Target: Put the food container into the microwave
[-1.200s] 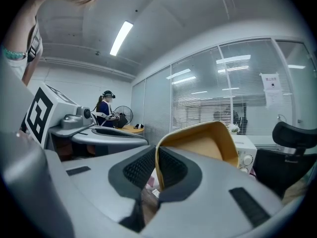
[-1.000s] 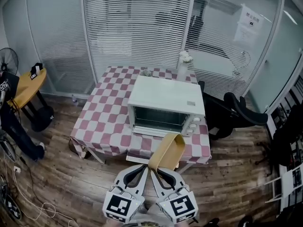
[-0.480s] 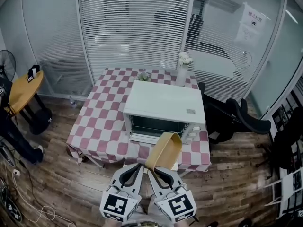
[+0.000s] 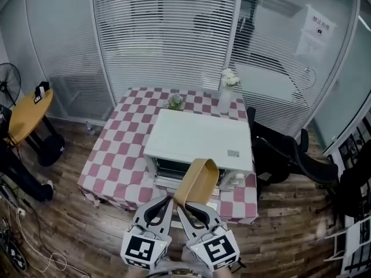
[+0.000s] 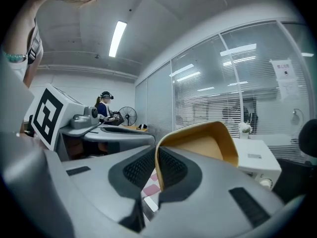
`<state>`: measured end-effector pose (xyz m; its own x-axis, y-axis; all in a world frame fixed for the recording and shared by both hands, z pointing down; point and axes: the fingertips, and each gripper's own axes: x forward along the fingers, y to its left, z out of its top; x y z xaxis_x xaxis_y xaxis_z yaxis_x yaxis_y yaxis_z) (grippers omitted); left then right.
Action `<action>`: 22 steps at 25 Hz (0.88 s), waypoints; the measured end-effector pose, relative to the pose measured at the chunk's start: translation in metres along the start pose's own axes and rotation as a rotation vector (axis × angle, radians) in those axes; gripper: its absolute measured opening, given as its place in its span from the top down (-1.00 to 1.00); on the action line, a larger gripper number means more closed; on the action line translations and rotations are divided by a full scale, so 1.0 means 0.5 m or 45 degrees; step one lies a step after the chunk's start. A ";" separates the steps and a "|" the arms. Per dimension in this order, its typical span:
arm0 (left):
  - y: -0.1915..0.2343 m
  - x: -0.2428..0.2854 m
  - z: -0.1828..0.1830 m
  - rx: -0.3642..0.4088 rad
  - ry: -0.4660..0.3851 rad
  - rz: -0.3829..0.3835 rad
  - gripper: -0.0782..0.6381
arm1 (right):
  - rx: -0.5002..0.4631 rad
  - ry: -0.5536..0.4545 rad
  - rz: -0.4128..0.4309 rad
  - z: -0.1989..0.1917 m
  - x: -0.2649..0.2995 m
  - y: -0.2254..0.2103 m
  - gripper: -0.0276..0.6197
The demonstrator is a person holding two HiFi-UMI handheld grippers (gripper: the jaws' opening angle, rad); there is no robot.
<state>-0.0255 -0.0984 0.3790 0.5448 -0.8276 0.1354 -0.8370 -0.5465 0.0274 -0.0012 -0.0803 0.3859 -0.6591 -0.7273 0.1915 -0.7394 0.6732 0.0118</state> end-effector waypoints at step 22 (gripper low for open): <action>0.108 -0.020 -0.081 -0.064 0.132 0.155 0.74 | 0.053 0.263 0.271 -0.167 0.099 0.071 0.87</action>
<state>-0.0781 -0.1143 0.4194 0.4331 -0.8683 0.2420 -0.8994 -0.4337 0.0536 -0.0484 -0.0814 0.4778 -0.7612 -0.5245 0.3814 -0.5951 0.7987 -0.0893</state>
